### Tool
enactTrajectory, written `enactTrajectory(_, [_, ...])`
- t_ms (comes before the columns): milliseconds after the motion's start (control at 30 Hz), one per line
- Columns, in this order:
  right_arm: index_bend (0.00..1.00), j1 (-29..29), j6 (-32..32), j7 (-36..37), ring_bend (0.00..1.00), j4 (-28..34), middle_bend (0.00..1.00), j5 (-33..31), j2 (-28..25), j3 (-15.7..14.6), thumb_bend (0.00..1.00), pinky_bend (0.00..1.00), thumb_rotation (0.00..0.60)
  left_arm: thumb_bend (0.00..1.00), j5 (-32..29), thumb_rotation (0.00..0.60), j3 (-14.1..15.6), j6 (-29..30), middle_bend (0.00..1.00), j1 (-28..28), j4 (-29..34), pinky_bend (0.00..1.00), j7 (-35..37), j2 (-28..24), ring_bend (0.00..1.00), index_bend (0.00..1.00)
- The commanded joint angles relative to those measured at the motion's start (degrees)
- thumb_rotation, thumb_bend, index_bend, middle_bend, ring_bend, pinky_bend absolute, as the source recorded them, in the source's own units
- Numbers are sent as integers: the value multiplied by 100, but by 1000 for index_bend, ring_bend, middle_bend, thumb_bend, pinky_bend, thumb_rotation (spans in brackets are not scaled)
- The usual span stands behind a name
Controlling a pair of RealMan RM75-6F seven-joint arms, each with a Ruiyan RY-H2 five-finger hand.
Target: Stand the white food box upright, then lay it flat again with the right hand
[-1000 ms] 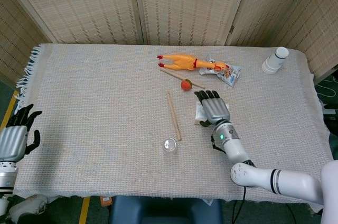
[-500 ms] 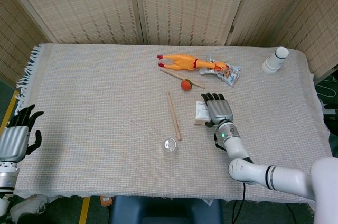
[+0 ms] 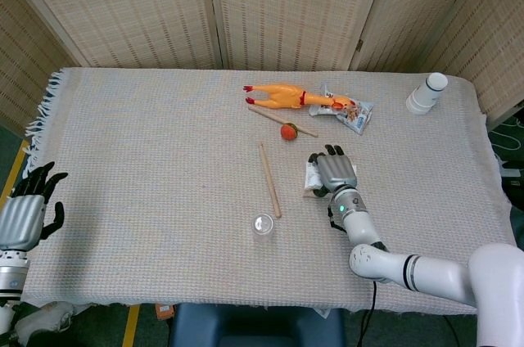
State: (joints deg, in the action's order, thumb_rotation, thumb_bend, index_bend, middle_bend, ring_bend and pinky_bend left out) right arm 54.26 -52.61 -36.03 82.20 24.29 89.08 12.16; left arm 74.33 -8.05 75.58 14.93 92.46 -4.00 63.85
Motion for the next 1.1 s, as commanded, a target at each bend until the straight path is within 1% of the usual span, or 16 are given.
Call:
enactTrajectory(33, [399,-44,-58,104,163,2,373,99,1,3,196,0,600,627,9,600,5,0,0,2,2,137,-5,3,0,189])
enactTrajectory(233, [402,-246,-126,633,180,-36,390,577,-18,93,195,0,600,627,14,600,17,-15,0,4,8,138,-16,6,0,189])
enactTrajectory(333, [401,-488,-122,1337,185,30,390,1039,-80,261,195,0,600,627,32,600,28,-19,0,5,23,138,-21,3,0,189])
enactTrajectory(400, [401,-792,-34,2198,192,237,390,1463,-206,436,195,0,600,627,48,600,26,-9,0,10,32,138,-27,11,0,189])
enactTrajectory(467, [400,-1148,415,3166,192,638,390,1900,-564,536,195,0,600,627,62,600,32,-6,0,11,33,138,-37,17,0,189])
enactTrajectory(533, [393,-1656,733,4696,192,786,390,2758,-797,791,195,0,600,627,65,600,40,-17,0,16,28,138,-55,29,0,189])
enactTrajectory(567, [391,-1940,844,5670,192,730,390,3376,-845,898,195,0,600,627,74,600,47,-22,0,19,33,138,-63,31,0,190])
enactTrajectory(600, [390,-2124,879,6439,192,630,390,3848,-852,961,195,0,600,627,83,600,54,-24,0,20,38,138,-70,32,0,190])
enactTrajectory(667, [390,-2370,827,7928,192,267,390,4828,-846,951,195,0,600,627,96,600,60,-29,0,27,43,139,-84,38,0,190])
enactTrajectory(700, [390,-2454,643,8851,192,-95,390,5426,-806,868,195,0,600,627,104,600,63,-25,0,27,50,140,-88,42,0,190])
enactTrajectory(767, [390,-2496,87,10192,192,-897,390,6250,-637,643,195,0,600,627,130,600,69,-7,0,24,64,141,-96,42,0,190])
enactTrajectory(800, [390,-2492,-177,10644,192,-1276,390,6487,-531,551,195,0,600,627,135,600,69,-1,0,22,68,142,-93,42,0,190])
enactTrajectory(867, [390,-2480,-719,11466,193,-2113,390,6823,-262,360,197,0,600,627,132,600,68,-1,0,21,65,142,-88,41,0,190])
enactTrajectory(933, [390,-2479,-1102,12027,194,-2738,390,6952,-37,243,201,0,600,627,111,600,66,-12,0,22,59,142,-93,40,0,190])
enactTrajectory(1033, [390,-2479,-1490,12446,194,-3769,390,7013,384,62,204,0,600,628,81,600,61,-27,0,24,55,142,-98,41,0,191])
enactTrajectory(1100, [390,-2474,-1634,12627,194,-4302,390,6858,709,91,212,0,600,627,71,600,63,-42,0,28,47,142,-108,43,0,190])
